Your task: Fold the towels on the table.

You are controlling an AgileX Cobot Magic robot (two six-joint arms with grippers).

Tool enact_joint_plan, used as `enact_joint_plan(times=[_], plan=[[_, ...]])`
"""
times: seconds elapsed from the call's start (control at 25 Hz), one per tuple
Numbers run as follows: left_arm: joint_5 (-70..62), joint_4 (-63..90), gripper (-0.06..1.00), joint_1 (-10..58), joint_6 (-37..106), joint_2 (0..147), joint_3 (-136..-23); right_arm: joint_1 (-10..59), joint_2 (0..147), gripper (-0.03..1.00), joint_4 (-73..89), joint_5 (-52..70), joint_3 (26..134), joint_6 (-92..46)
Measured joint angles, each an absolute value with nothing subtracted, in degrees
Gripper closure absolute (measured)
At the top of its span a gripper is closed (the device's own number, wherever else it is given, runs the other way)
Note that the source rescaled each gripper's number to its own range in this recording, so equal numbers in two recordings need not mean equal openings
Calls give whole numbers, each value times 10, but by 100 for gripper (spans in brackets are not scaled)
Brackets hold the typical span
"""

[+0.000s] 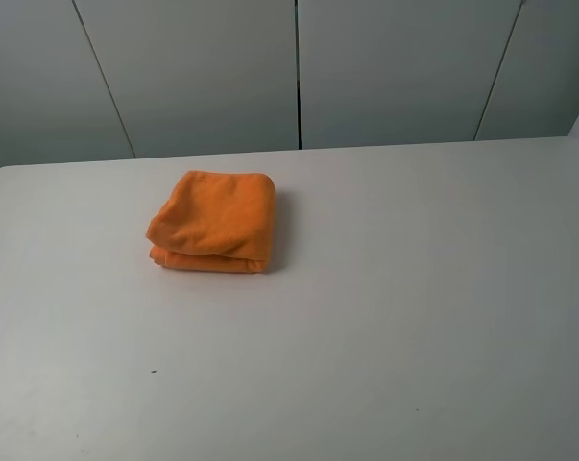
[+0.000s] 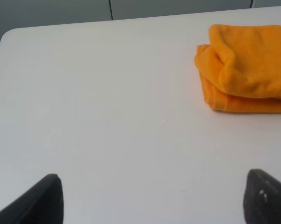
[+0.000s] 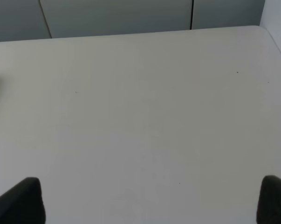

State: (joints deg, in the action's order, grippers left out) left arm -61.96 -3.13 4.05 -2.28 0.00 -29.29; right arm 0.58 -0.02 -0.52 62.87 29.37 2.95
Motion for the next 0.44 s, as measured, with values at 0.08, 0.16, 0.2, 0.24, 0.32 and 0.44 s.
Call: enact_joint_plan(times=[0.08, 0.16, 0.2, 0.24, 0.32, 0.44], plan=[[-620, -31, -4, 41, -23, 0, -293, 6, 0, -1, -5, 629, 294, 29], [-620, -31, -4, 41, -23, 0, -293, 6, 0, -1, -5, 629, 294, 29], [-620, -31, -4, 41, -23, 0, -293, 6, 0, -1, -5, 629, 294, 29], [-620, -31, -4, 41, -23, 0, -293, 6, 0, -1, -5, 629, 294, 29], [-620, -31, -4, 41, -23, 0, -293, 6, 0, -1, -5, 629, 294, 29], [-620, -31, -4, 41, -23, 0, -293, 6, 0, -1, -5, 629, 294, 29]])
